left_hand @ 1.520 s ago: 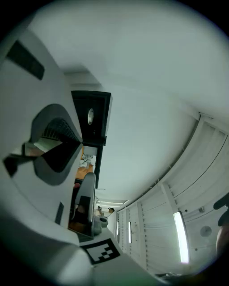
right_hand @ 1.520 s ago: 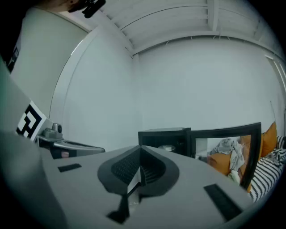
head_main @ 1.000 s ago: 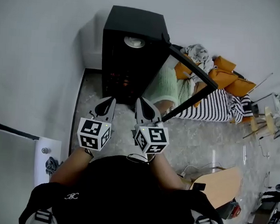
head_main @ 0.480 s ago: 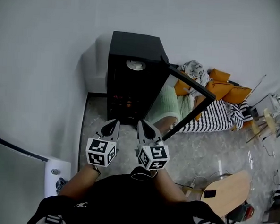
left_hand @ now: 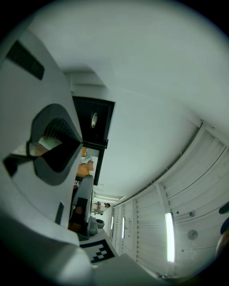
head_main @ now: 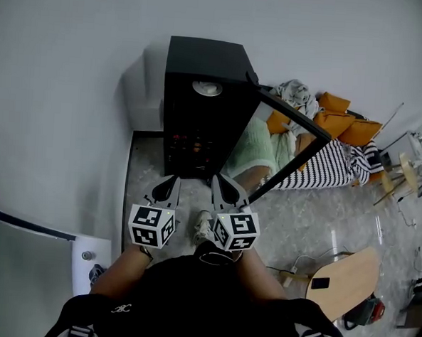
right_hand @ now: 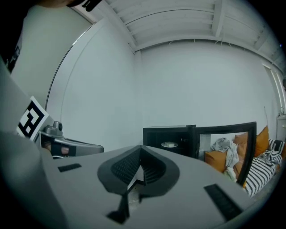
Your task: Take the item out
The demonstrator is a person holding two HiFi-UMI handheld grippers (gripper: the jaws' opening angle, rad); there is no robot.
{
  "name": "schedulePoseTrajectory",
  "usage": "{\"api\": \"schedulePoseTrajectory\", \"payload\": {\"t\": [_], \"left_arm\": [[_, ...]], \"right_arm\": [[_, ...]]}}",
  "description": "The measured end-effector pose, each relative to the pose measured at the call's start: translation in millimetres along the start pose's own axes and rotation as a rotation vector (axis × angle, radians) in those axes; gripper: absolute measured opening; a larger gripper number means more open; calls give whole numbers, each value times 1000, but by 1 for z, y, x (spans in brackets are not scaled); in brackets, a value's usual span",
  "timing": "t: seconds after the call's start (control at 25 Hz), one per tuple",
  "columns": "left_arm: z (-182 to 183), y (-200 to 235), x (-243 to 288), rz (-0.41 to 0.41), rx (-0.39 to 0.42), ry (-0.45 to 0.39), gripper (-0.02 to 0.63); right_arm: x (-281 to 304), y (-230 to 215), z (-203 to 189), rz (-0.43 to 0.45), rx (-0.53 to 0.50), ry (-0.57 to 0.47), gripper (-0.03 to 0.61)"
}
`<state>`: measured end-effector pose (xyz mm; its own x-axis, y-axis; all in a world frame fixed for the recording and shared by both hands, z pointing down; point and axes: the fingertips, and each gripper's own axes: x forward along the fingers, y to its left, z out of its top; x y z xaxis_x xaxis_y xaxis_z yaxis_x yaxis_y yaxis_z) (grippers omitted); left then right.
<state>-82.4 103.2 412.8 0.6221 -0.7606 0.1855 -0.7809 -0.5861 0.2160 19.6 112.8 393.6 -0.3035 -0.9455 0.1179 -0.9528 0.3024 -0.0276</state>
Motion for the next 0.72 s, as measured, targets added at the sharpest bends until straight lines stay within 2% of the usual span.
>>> {"api": "schedulePoseTrajectory", "payload": {"t": [0.36, 0.56, 0.72], "left_arm": [[8, 33, 33, 39, -17, -5, 8], [15, 48, 66, 50, -20, -1, 8], [20, 65, 99, 71, -29, 12, 8]], "right_arm": [[49, -21, 9, 9, -72, -11, 3], [83, -29, 9, 14, -266, -11, 3], [116, -43, 7, 40, -353, -3, 3]]}}
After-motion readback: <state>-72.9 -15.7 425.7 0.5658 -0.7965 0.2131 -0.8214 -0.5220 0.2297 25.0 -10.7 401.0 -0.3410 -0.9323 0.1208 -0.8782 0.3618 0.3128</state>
